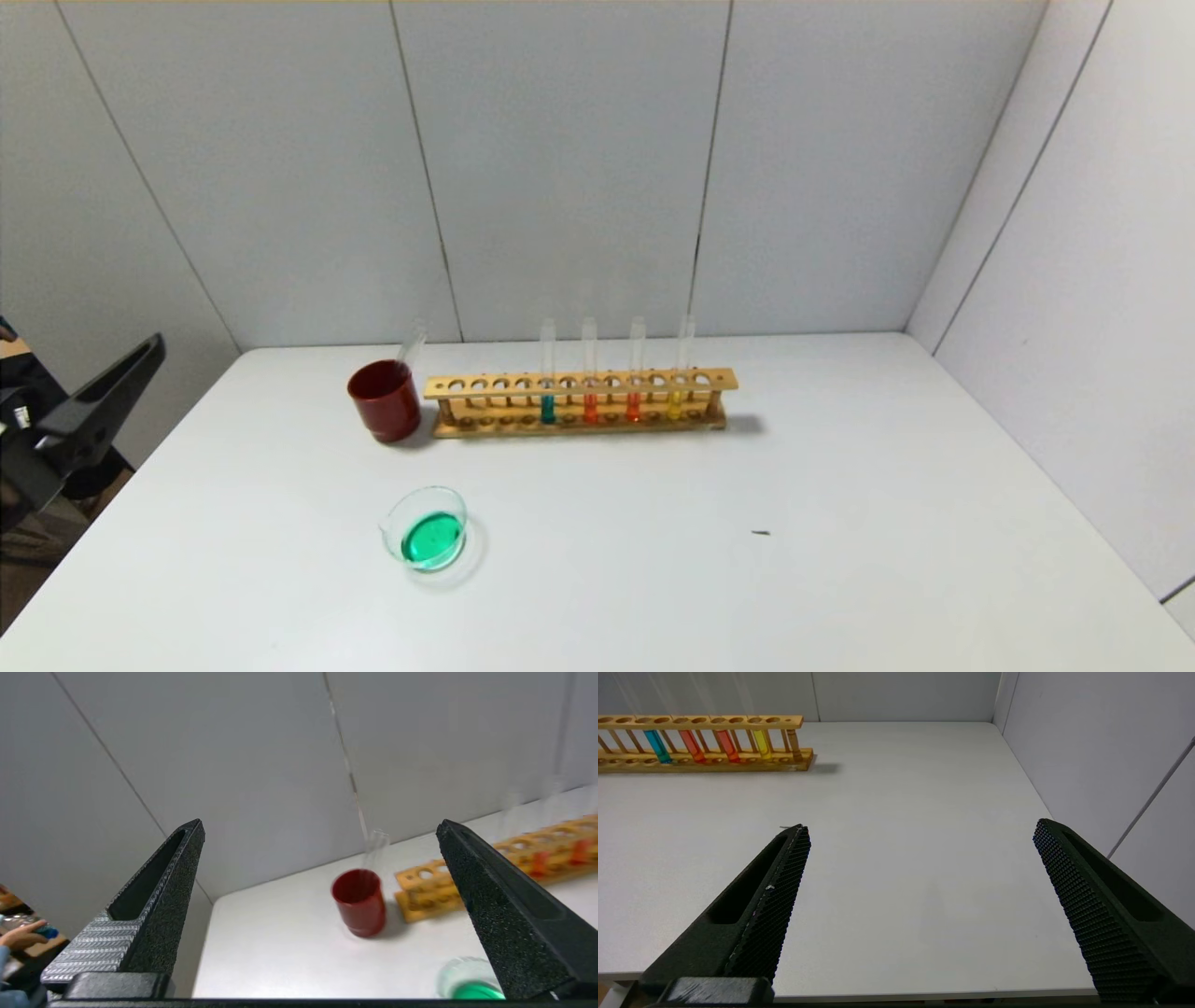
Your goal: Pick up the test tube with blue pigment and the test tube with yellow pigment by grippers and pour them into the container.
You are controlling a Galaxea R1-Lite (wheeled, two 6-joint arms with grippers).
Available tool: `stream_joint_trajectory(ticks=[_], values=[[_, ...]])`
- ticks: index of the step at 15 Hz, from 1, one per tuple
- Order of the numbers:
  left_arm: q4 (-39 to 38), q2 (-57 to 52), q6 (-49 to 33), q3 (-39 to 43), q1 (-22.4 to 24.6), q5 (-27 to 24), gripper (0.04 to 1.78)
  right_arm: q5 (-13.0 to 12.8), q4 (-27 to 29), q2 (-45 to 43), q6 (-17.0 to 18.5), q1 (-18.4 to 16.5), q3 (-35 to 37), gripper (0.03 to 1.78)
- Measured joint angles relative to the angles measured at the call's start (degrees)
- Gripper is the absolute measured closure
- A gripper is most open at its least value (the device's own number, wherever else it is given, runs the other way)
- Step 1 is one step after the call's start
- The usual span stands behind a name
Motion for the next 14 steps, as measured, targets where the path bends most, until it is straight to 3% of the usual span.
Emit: stream_joint_trajectory(ticks=[4,10,14], values=[[16.38,-21.35,-6.61,4.78,0.13,-1.78,0.07,0.0,0.0,0.0,0.0,0.02,0.0,0.06],[27.43,-40.85,-10.91,15.08,0.21,-1.97,0.07,0.0,0.0,0.0,0.0,0.0,0.0,0.06],[40.24,-46.31,-11.41,16.54,0.27,5.28,0.07,0.0,0.0,0.0,0.0,0.02,0.0,0.06]])
